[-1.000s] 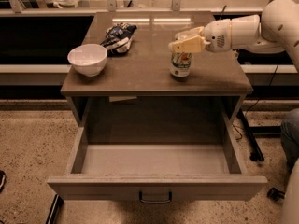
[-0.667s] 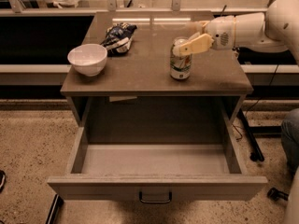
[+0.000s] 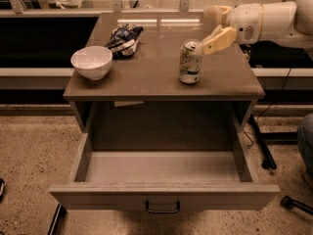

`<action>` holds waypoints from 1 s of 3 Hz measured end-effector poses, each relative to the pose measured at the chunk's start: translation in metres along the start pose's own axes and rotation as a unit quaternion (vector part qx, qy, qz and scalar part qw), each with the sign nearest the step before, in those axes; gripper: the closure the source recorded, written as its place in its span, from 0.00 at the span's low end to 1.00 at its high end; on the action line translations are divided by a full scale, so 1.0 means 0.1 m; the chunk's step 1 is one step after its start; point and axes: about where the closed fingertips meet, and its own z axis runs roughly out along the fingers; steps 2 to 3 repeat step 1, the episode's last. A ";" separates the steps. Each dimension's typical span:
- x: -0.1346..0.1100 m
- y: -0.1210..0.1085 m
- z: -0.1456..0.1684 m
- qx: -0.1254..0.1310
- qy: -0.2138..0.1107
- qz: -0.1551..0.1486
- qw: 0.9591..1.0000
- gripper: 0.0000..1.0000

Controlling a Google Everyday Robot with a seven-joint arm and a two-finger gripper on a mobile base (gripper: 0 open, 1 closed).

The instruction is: Pick 7up can from top drawer and place on counter

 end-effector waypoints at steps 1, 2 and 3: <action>0.00 0.00 0.00 0.000 0.000 -0.001 1.000 0.00; 0.00 0.00 0.00 0.000 0.000 -0.001 1.000 0.00; 0.00 0.00 0.00 0.000 0.000 -0.001 1.000 0.00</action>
Offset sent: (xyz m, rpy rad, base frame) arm 0.0000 0.0000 0.0000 0.0000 0.0000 0.0000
